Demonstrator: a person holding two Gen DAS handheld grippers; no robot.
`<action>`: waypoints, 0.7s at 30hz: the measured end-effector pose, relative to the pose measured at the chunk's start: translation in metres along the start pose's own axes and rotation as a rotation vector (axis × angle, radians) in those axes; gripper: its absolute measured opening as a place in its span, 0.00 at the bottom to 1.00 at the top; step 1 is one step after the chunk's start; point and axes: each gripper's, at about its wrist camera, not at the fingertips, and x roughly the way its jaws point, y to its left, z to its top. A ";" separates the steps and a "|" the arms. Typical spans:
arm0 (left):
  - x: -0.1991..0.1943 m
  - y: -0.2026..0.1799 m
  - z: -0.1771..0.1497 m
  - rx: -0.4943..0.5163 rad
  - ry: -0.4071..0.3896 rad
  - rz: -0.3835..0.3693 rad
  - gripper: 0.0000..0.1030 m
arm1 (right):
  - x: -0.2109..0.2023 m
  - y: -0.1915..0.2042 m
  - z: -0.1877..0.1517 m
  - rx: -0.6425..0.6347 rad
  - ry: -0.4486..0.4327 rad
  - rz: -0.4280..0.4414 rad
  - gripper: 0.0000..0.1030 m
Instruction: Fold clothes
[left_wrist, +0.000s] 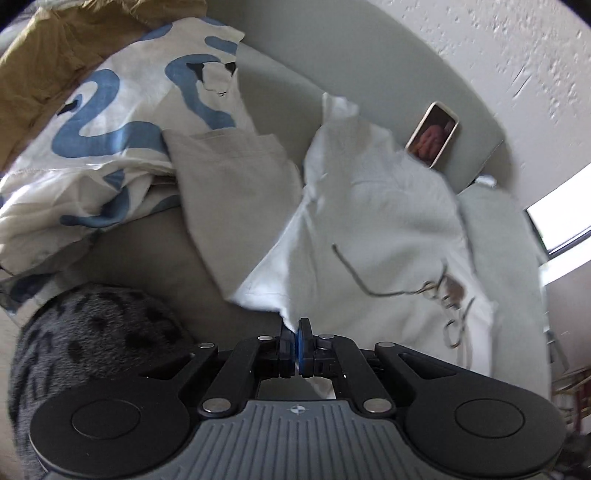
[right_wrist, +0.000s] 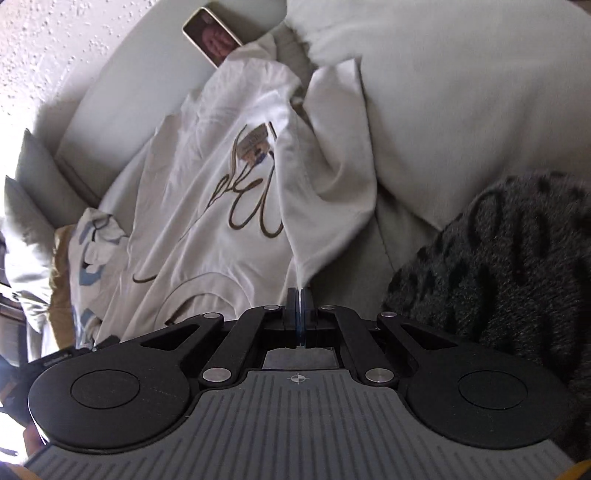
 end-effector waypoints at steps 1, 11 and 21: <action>0.001 0.000 0.003 0.003 0.005 0.026 0.13 | -0.004 -0.001 0.000 0.001 -0.004 -0.003 0.07; 0.017 -0.054 -0.004 0.301 -0.174 -0.041 0.43 | -0.031 -0.037 0.070 0.123 -0.250 0.105 0.45; 0.093 -0.101 -0.017 0.408 -0.052 0.044 0.45 | 0.044 -0.063 0.143 0.219 -0.209 0.068 0.40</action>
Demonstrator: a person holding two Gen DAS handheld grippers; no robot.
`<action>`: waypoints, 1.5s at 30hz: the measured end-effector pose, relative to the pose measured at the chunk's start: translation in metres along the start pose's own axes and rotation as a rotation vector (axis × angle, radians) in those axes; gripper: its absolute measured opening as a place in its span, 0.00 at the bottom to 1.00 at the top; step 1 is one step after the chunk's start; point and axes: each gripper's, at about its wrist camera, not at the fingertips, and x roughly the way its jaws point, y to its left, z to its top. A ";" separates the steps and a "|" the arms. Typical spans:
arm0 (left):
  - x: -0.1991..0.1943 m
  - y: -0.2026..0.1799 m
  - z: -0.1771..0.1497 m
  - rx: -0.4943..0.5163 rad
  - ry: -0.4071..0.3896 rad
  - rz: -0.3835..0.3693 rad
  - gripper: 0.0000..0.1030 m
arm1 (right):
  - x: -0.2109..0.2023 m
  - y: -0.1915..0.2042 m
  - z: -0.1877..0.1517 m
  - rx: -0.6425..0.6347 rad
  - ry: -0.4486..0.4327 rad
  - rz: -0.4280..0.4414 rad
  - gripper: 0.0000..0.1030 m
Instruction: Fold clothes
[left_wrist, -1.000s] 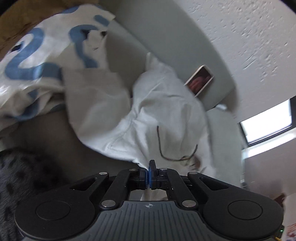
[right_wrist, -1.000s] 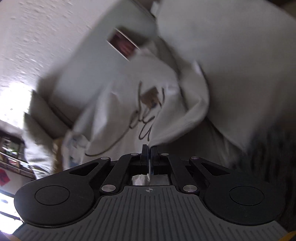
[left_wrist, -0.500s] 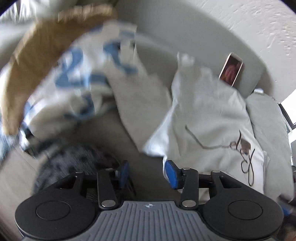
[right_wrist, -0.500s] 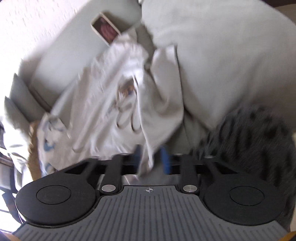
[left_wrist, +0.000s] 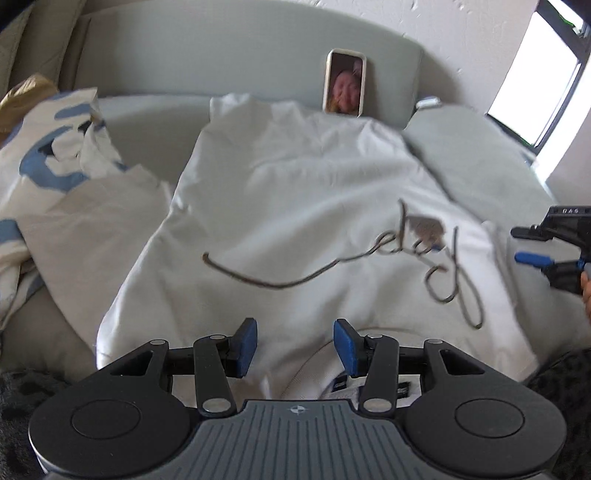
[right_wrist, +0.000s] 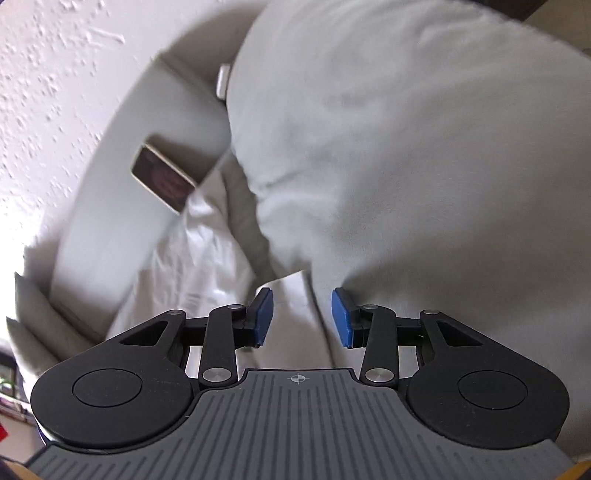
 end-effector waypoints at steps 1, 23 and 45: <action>-0.006 -0.002 -0.003 -0.005 0.004 0.002 0.45 | 0.008 0.000 0.002 -0.017 0.023 0.007 0.39; -0.089 -0.041 -0.034 0.015 0.019 -0.055 0.46 | -0.088 -0.012 -0.022 -0.038 -0.312 -0.272 0.00; -0.151 -0.072 -0.013 0.050 -0.042 -0.142 0.52 | -0.081 0.032 0.005 -0.240 -0.057 -0.108 0.38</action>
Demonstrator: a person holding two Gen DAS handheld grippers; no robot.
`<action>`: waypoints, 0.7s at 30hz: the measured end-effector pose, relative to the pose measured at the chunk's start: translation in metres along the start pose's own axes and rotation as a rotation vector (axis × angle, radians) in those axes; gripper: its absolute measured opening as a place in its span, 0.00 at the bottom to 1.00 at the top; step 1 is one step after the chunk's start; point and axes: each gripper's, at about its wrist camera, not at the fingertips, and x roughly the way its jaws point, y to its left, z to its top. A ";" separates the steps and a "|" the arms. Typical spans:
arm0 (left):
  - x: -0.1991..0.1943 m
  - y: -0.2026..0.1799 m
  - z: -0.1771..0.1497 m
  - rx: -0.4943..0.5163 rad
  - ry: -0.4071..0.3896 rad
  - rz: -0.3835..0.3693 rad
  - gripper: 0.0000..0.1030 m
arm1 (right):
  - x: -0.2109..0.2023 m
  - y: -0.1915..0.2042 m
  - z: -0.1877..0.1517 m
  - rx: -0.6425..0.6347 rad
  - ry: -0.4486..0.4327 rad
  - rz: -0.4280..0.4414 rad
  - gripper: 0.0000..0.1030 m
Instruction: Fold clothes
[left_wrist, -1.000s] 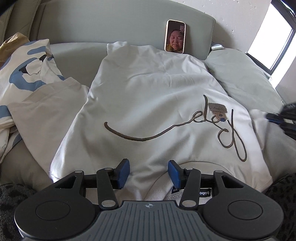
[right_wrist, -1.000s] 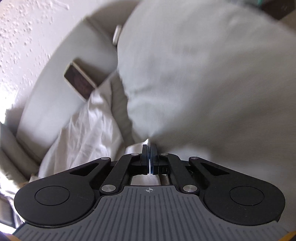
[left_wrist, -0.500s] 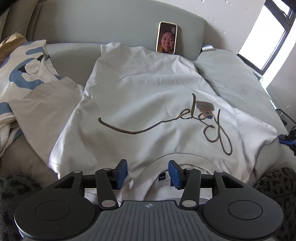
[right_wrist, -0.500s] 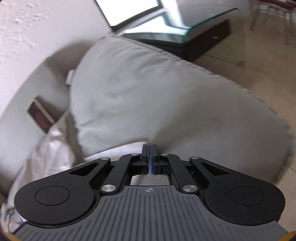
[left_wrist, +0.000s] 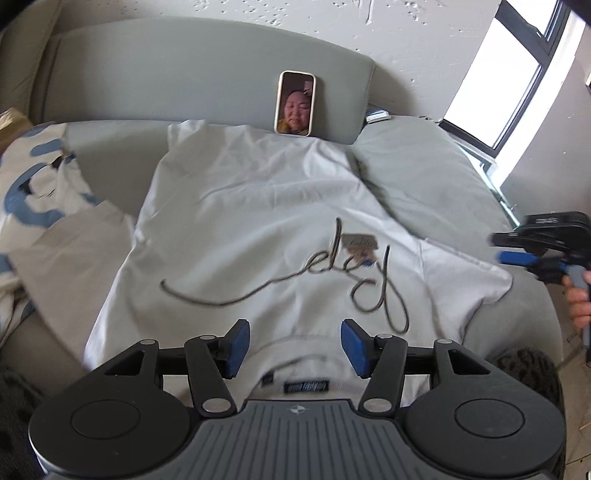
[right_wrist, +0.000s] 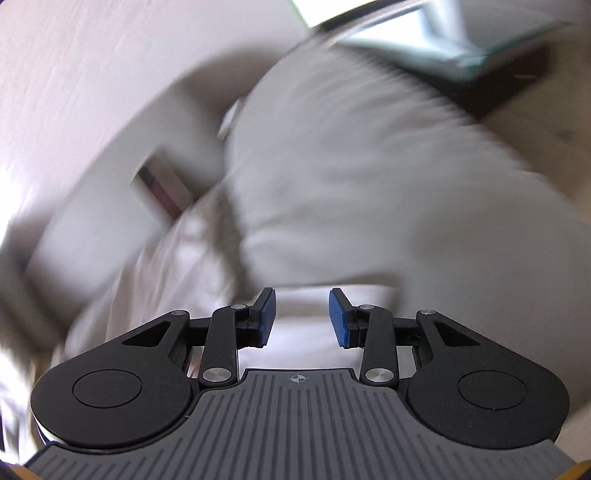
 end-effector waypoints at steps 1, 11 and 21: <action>0.004 0.001 0.002 -0.010 0.001 -0.007 0.52 | 0.010 0.011 0.006 -0.052 0.036 0.001 0.38; 0.035 -0.004 -0.005 -0.109 0.114 -0.134 0.52 | 0.097 0.078 0.035 -0.642 0.199 -0.226 0.43; 0.030 -0.030 -0.008 -0.060 0.117 -0.229 0.52 | 0.124 0.094 0.020 -0.816 0.370 -0.219 0.37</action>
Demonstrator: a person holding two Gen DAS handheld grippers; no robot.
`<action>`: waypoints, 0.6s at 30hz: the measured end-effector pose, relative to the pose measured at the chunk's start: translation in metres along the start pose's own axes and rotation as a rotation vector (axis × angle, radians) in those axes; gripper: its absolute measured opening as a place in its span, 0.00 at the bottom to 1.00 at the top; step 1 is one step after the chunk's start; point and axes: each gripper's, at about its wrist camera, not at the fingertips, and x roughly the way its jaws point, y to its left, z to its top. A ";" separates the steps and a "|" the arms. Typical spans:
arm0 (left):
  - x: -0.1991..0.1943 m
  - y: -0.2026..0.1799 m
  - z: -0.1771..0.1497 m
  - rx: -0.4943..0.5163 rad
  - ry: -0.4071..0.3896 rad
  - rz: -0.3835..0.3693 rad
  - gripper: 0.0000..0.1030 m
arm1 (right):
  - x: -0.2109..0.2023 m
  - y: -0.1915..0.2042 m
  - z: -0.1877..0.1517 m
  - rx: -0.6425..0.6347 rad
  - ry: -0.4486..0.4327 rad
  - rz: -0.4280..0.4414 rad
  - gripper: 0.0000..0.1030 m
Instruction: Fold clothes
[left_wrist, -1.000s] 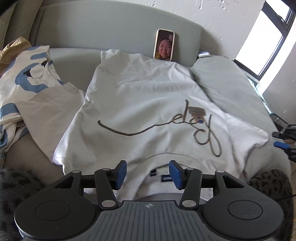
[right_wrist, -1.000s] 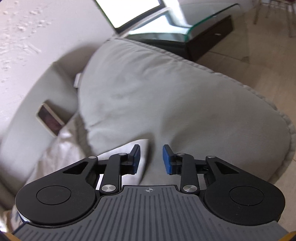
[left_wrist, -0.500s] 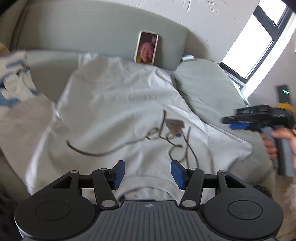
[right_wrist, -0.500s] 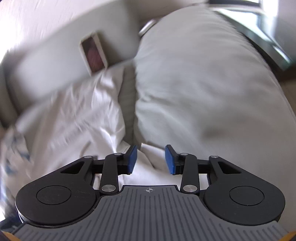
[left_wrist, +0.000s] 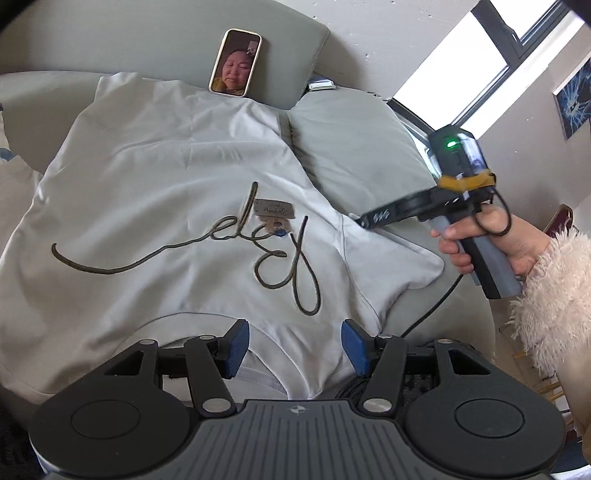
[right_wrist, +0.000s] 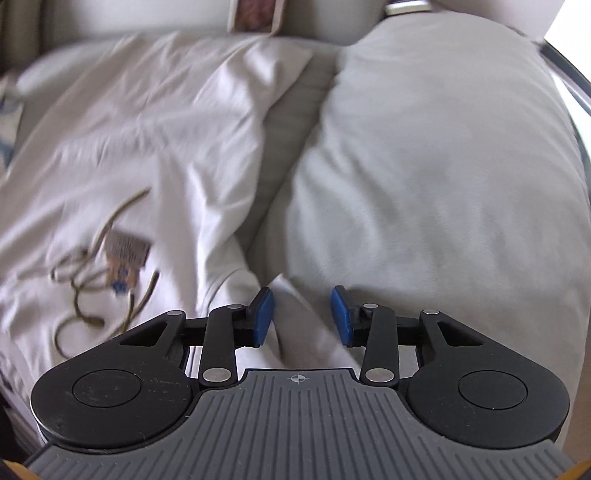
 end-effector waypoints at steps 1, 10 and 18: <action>0.001 0.000 0.000 -0.003 0.003 0.003 0.52 | 0.002 0.007 -0.002 -0.044 0.009 -0.034 0.26; -0.003 0.000 -0.003 -0.019 -0.001 -0.013 0.52 | -0.036 -0.017 -0.025 0.172 -0.200 -0.203 0.01; -0.011 0.000 -0.007 -0.022 -0.018 -0.032 0.52 | -0.055 -0.048 -0.046 0.413 -0.343 -0.322 0.58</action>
